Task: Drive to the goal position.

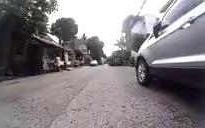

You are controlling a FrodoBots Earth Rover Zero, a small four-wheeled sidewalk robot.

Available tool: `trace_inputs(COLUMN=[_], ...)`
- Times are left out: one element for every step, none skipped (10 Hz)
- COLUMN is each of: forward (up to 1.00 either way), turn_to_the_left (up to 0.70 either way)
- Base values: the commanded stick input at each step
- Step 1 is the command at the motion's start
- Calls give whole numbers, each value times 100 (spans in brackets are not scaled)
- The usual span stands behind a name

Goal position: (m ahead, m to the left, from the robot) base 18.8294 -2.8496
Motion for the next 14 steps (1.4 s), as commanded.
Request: trace_inputs(forward=[70, 70, 70, 70, 70, 70, 70, 70, 70, 70, 70, 70, 70, 70], turn_to_the_left=[0, 0, 0, 0, 0, 0, 0, 0, 0, 0, 0, 0, 0, 0])
